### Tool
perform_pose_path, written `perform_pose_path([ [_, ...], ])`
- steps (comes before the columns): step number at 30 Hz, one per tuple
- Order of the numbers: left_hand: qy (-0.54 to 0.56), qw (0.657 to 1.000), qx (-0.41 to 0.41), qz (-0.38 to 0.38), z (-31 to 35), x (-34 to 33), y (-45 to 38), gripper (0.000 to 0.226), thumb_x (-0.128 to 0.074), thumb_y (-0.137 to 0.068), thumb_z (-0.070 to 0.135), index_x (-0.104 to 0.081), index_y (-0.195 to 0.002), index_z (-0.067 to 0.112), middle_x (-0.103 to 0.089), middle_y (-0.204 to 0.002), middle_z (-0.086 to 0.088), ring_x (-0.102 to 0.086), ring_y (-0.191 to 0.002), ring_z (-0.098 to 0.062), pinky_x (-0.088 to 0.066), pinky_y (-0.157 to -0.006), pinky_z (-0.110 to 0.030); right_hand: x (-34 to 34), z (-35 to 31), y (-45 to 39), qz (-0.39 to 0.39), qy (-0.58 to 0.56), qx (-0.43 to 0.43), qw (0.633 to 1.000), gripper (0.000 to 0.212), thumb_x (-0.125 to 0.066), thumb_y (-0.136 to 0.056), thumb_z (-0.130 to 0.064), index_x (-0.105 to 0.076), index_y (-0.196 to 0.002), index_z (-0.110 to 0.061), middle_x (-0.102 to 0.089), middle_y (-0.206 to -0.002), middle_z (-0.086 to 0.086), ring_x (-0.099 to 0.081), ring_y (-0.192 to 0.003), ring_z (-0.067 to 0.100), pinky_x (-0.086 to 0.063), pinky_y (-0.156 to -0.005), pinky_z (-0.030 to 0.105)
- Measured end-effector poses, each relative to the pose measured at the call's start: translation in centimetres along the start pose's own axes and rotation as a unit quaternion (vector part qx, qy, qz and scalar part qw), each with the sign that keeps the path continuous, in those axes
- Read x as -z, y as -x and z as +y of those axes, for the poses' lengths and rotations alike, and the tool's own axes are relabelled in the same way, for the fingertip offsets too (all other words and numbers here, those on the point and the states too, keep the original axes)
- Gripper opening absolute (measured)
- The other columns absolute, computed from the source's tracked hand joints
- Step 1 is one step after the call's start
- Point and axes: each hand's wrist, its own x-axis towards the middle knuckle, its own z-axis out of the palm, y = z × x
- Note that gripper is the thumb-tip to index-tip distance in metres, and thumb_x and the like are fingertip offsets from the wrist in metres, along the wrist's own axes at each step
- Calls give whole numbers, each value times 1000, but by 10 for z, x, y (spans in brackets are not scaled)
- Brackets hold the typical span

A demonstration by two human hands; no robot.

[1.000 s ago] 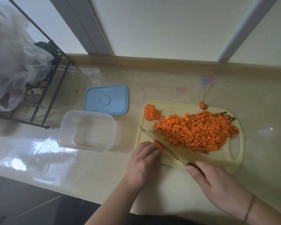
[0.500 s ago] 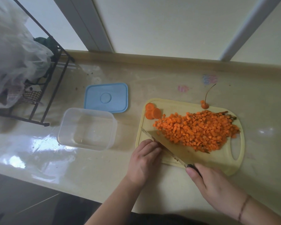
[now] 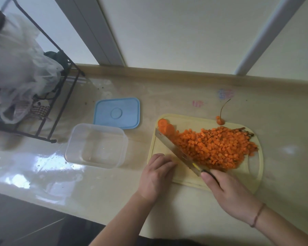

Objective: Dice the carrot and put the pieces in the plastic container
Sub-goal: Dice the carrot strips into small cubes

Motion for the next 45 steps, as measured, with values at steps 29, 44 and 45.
perform_pose_path([
  [29, -23, 973, 113, -201, 55, 2, -94, 38, -47, -87, 48, -66, -82, 16, -63, -83, 0, -58, -80, -24, -52, -68, -42, 31, 2, 11, 127, 416, 131, 891, 51, -31, -86, -64, -54, -62, -25, -48, -43, -3, -45, -30, 18, -25, -36, 23],
  [44, -239, 905, 131, -326, 5, 49, -150, 44, -53, -100, 45, -58, -139, 26, -46, -146, 3, -31, -136, -27, -29, -109, -42, 30, 12, 34, 107, 373, 103, 916, 70, -10, -93, -71, -57, -61, -29, -50, -41, -5, -49, -31, 11, -18, -36, 23],
  [45, -238, 907, 115, -328, 3, 50, -148, 41, -55, -100, 46, -60, -136, 28, -48, -144, 3, -32, -135, -27, -29, -108, -41, 31, 12, 35, 102, 376, 105, 915, 74, -3, -89, -74, -58, -66, -31, -55, -47, -5, -55, -37, 10, -20, -37, 24],
])
